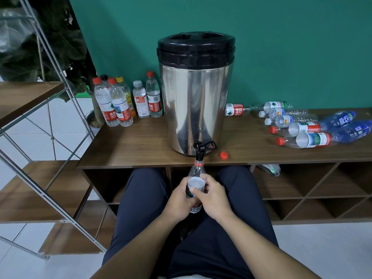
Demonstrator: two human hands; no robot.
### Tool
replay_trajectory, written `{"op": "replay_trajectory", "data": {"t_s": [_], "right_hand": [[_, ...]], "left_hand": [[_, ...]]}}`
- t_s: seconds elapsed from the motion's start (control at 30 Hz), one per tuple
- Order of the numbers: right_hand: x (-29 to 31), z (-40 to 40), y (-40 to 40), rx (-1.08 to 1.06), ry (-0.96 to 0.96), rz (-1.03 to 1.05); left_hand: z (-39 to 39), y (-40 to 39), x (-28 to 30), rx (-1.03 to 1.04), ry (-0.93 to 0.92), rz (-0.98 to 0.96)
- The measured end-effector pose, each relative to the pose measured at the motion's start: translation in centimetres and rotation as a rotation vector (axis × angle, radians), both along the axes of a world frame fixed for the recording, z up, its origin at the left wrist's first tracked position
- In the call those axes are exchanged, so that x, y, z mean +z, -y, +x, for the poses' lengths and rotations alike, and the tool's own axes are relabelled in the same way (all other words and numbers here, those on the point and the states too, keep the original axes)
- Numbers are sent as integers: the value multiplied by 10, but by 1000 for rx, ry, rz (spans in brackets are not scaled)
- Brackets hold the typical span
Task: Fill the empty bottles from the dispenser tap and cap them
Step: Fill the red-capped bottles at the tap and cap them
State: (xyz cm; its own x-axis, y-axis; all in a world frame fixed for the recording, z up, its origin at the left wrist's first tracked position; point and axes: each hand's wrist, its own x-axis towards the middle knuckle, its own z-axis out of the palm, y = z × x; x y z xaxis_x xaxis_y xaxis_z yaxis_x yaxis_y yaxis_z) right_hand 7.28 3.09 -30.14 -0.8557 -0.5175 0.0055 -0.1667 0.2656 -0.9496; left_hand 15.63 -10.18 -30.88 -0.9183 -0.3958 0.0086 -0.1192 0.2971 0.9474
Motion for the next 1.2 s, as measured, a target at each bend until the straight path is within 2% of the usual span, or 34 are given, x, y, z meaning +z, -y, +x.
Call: {"op": "replay_trajectory", "data": {"t_s": [1.2], "right_hand": [[-4,-1,0,-10,-2,2]], "left_hand": [[2,-2,5,2,20,-1]]}}
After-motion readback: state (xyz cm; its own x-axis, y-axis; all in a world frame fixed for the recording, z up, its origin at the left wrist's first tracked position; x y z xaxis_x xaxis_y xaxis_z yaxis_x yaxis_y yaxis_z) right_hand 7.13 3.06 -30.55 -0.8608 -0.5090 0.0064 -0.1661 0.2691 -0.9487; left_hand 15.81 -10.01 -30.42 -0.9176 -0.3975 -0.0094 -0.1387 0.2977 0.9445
